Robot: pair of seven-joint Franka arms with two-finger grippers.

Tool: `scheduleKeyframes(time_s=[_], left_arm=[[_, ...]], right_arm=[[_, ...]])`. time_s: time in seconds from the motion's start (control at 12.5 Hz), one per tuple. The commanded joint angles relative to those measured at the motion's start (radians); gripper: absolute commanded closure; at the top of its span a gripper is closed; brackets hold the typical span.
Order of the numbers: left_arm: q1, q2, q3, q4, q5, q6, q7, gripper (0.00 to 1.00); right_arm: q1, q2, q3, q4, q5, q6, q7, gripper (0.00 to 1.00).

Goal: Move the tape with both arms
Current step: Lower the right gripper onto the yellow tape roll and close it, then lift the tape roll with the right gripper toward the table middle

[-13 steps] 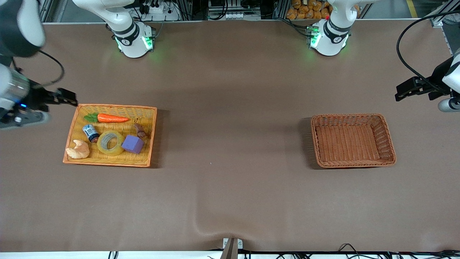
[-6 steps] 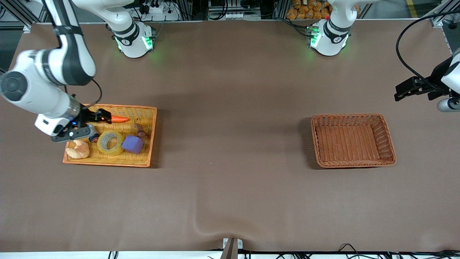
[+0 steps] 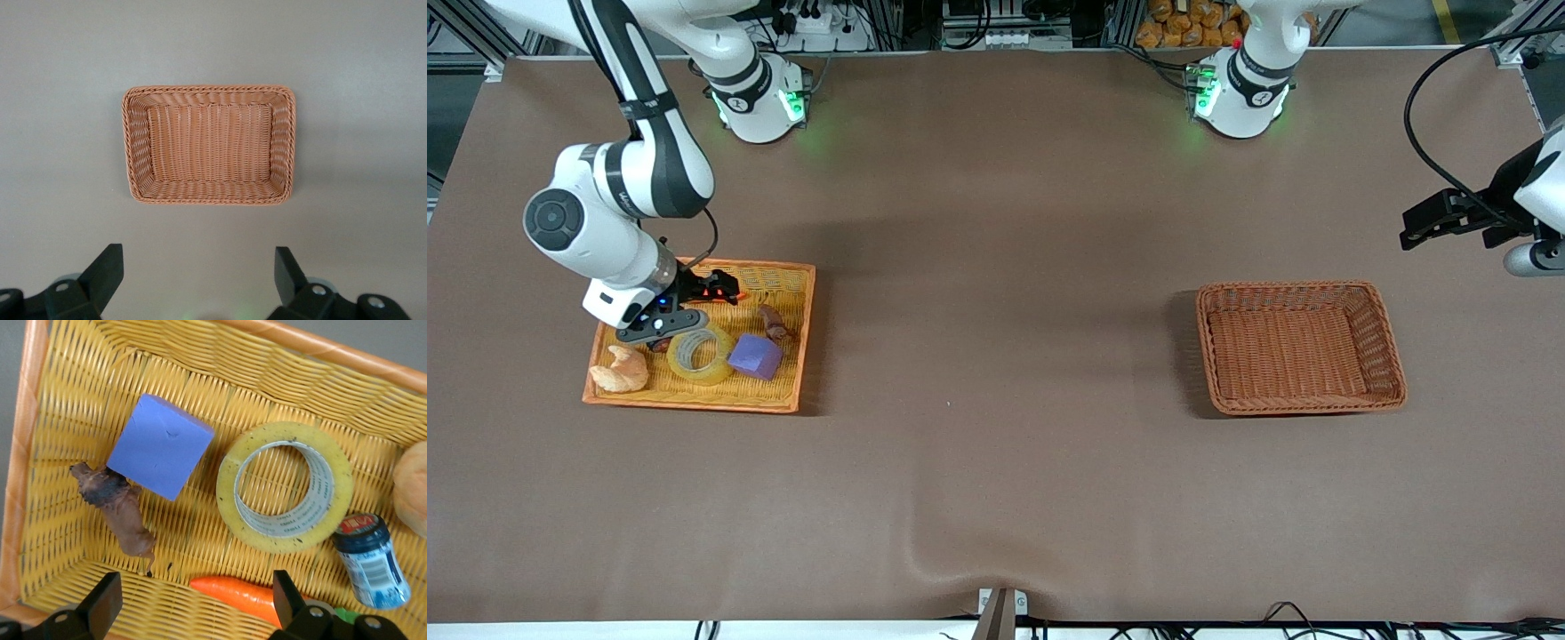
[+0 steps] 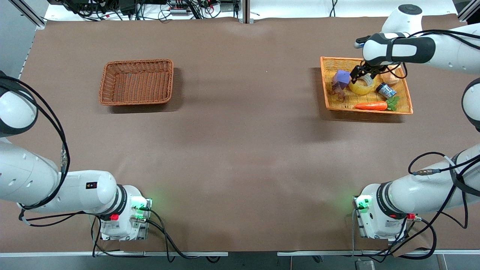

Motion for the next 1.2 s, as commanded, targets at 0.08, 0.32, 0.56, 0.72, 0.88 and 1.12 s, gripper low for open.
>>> scheduleKeyframes(time_s=[0.08, 0.32, 0.56, 0.72, 0.88, 1.12], left_arm=[[0.001, 0.001, 0.001, 0.011, -0.005, -0.009, 0.012, 0.00], [-0.002, 0.007, 0.001, 0.011, -0.003, -0.008, 0.012, 0.00], [-0.002, 0.015, 0.001, 0.011, -0.006, -0.008, 0.010, 0.00], [-0.002, 0.015, 0.001, 0.011, -0.008, -0.008, 0.010, 0.00], [-0.003, 0.023, 0.001, 0.012, -0.009, -0.008, 0.010, 0.00], [0.000, 0.023, 0.001, 0.012, -0.008, -0.008, 0.010, 0.00]], right_arm=[[0.008, 0.104, -0.006, 0.022, 0.006, 0.122, -0.157, 0.00], [-0.015, 0.167, -0.008, 0.032, 0.006, 0.184, -0.254, 0.00], [-0.027, 0.199, -0.008, 0.052, 0.008, 0.187, -0.310, 0.17], [-0.037, 0.225, -0.008, 0.067, 0.006, 0.187, -0.313, 0.39], [-0.038, 0.228, -0.008, 0.068, 0.006, 0.186, -0.311, 0.68], [-0.043, 0.213, -0.006, 0.076, 0.018, 0.160, -0.299, 0.97]])
